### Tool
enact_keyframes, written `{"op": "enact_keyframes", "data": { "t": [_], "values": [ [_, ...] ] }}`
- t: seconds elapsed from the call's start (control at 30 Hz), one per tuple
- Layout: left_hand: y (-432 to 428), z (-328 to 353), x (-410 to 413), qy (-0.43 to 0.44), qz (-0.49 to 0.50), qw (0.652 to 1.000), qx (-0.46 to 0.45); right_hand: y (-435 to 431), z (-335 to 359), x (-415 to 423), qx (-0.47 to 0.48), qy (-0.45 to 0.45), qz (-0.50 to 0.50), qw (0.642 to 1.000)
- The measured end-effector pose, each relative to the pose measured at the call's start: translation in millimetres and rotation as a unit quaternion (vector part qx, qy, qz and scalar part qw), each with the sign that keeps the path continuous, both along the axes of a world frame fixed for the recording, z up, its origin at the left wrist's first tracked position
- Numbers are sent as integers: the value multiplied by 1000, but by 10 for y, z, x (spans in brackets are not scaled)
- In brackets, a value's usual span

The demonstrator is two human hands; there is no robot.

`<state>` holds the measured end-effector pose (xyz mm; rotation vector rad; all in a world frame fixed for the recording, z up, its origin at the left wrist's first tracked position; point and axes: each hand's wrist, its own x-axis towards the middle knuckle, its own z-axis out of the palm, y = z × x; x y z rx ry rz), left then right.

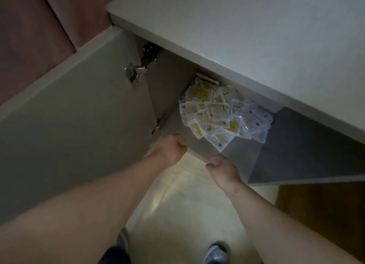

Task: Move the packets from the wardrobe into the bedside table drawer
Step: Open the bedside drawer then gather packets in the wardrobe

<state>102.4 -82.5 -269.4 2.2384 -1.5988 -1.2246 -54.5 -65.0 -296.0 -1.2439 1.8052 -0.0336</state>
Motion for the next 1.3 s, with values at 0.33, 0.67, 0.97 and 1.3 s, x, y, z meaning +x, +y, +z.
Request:
{"op": "enact_keyframes", "data": {
  "t": [0.33, 0.67, 0.97, 1.3],
  "values": [
    [-625, -1466, -179, 38, -26, 994, -100, -591, -1321, -153, -157, 79, 18, 984],
    [-867, -1928, -315, -30, -125, 973, -194, -799, -1561, -397, -181, 156, 40, 970],
    [-1336, -1967, -427, -42, -216, 957, -190, -1584, -1565, -298, -192, 184, 84, 960],
    [-1308, -2378, -356, -109, -275, 945, -143, -2143, -1914, -258, -147, 181, 184, 955]
  ]
}}
